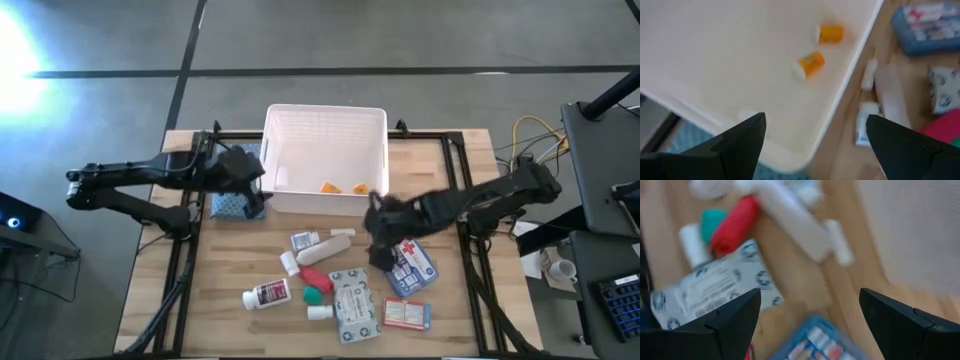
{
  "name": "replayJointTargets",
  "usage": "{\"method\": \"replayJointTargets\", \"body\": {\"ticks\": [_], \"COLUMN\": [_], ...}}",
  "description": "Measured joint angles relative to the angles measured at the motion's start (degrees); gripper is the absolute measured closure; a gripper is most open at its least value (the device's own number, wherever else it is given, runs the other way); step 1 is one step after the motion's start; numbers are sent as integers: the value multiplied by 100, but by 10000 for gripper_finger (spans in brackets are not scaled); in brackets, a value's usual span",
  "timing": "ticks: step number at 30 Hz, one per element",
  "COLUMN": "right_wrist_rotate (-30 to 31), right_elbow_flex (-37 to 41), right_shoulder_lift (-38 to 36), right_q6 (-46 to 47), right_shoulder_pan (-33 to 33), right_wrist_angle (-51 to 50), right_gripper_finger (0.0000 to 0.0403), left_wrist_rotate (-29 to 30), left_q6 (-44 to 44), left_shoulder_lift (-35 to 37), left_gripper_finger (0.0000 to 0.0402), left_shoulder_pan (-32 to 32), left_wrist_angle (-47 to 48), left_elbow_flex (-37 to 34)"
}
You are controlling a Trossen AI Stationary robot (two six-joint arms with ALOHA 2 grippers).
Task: Pick & place medical supplies in basket/bin
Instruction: Put the rolled white bandage into the white container
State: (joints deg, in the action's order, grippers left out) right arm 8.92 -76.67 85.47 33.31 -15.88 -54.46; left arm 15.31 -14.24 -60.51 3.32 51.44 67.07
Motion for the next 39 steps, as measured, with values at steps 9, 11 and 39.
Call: {"method": "replayJointTargets", "body": {"ticks": [9,11,39], "right_wrist_rotate": [214,82,1182], "right_elbow_flex": [190,198,-1081], "right_shoulder_lift": [376,603,3184], "right_q6": [-867,-1267,-3187], "right_shoulder_pan": [-65,-71,-72], "right_wrist_angle": [734,958,1358], "right_gripper_finger": [78,78,78], "left_wrist_rotate": [49,43,317], "left_q6": [-1022,-1235,-1185], "left_shoulder_lift": [755,929,1848], "left_gripper_finger": [79,79,80], "left_shoulder_pan": [-411,-590,-1277], "left_wrist_angle": [-319,-294,-95], "left_elbow_flex": [-990,-1086,-996]}}
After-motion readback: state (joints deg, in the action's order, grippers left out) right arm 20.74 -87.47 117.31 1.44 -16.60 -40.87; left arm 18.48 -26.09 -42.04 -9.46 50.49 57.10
